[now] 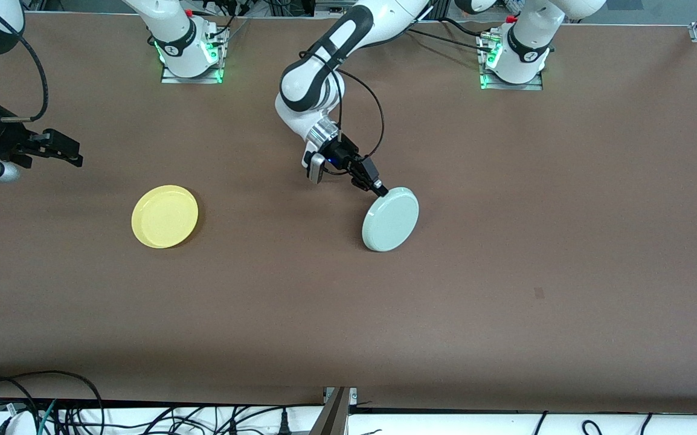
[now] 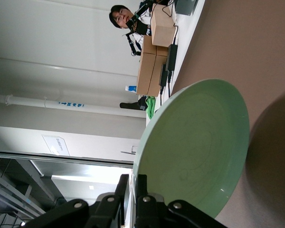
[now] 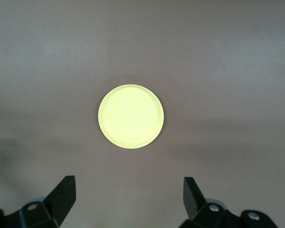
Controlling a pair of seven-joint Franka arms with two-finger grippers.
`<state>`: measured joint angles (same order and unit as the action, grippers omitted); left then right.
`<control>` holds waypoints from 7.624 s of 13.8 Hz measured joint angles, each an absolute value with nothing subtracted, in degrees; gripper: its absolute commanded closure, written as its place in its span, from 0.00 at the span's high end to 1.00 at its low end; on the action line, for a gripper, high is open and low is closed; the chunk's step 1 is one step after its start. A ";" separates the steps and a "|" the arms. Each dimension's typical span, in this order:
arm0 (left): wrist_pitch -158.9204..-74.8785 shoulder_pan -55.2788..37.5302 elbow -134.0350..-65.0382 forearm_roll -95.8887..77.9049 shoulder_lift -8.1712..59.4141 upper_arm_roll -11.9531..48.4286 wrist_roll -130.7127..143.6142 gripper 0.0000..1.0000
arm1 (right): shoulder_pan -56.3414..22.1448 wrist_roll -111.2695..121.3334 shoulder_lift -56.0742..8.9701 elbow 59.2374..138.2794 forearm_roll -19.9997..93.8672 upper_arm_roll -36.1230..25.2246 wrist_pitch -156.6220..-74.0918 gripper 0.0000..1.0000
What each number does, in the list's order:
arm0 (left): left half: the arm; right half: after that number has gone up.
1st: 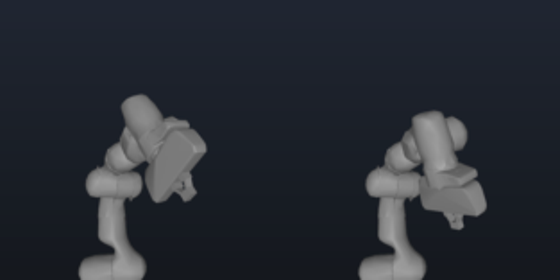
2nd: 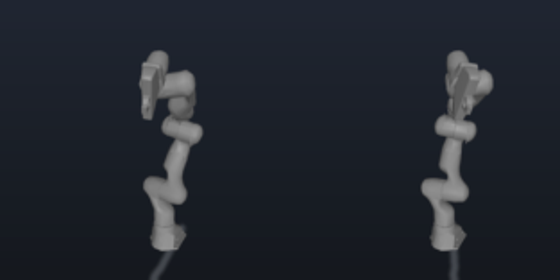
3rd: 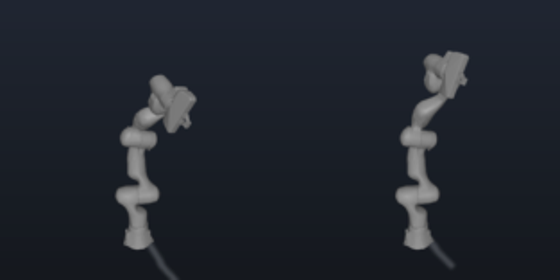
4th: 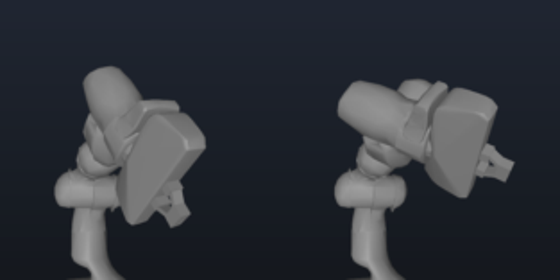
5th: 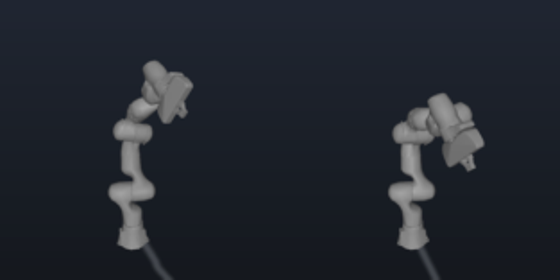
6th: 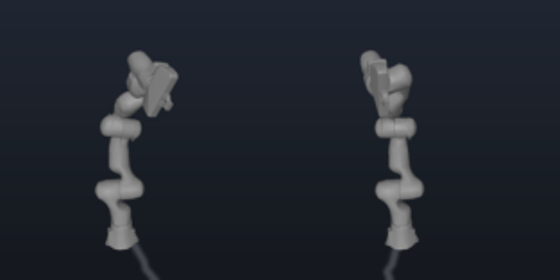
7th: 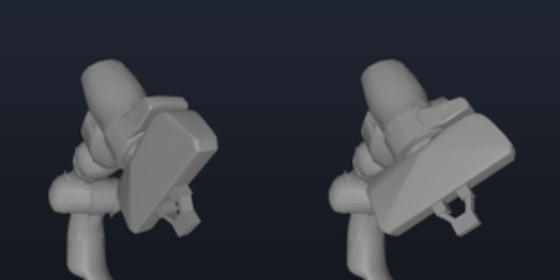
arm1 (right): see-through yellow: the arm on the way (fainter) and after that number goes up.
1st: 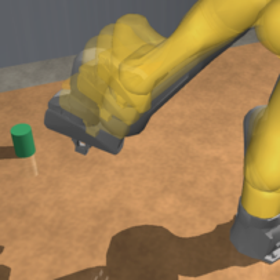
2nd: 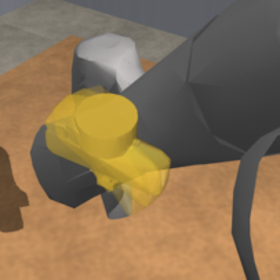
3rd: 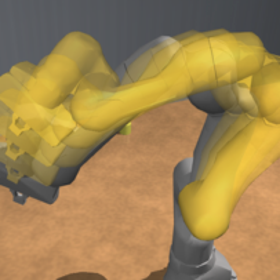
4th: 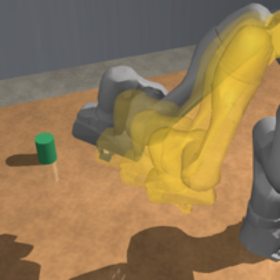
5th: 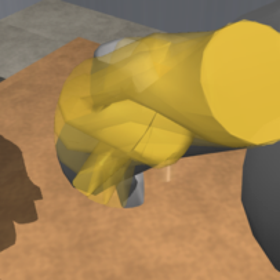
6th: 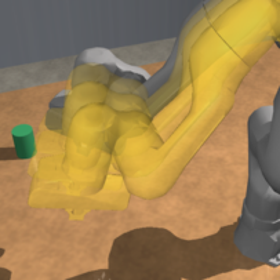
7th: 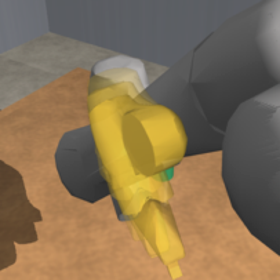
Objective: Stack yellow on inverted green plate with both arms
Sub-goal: 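Lift the green plate with the left gripper and flip it over, then lower the inverted green plate to the table center with the left gripper, then open the left gripper and withdraw while the right gripper reaches the yellow plate, then grasp the yellow plate rim with the right gripper, then slide the yellow plate onto the inverted green plate with the right gripper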
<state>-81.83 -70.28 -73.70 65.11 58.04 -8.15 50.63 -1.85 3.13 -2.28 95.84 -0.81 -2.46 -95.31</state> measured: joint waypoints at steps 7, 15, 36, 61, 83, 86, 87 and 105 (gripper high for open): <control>-84.99 -73.05 -73.52 64.36 58.32 -5.44 65.35 1.00 | -1.85 3.13 -2.28 95.85 -0.81 -2.52 -95.29 1.00; -117.24 -70.94 -73.17 62.51 58.43 -4.19 95.71 1.00 | -1.83 3.13 -2.31 95.85 -0.81 -2.53 -94.93 1.00; -114.61 -38.84 -64.64 6.87 38.28 1.90 66.09 1.00 | -2.91 3.06 -2.42 95.84 1.36 -2.49 -88.90 1.00; -84.85 -5.37 -84.66 0.45 2.23 1.26 4.58 1.00 | 1.78 3.73 -28.53 108.56 4.09 -3.29 -124.25 1.00; -91.65 4.74 -97.40 1.32 -3.41 1.42 -9.68 1.00 | 0.48 11.47 -29.57 106.75 7.16 4.47 -128.60 0.00; -91.97 5.04 -95.93 1.32 -2.92 1.42 -9.68 1.00 | -3.64 1.92 -30.70 102.23 9.41 5.84 -126.77 0.00; -91.97 5.06 -95.51 1.32 -2.76 1.42 -9.68 1.00 | -5.04 -0.69 -31.40 100.85 10.49 6.51 -126.23 0.00; -92.36 5.89 -92.72 1.35 -0.38 1.48 -9.69 1.00 | -20.95 -15.41 -38.64 93.80 24.48 11.36 -132.35 0.00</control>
<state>-92.36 5.89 -92.72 1.35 -0.38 1.48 -9.69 -20.95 -15.41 -38.64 93.80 24.48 11.36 -132.35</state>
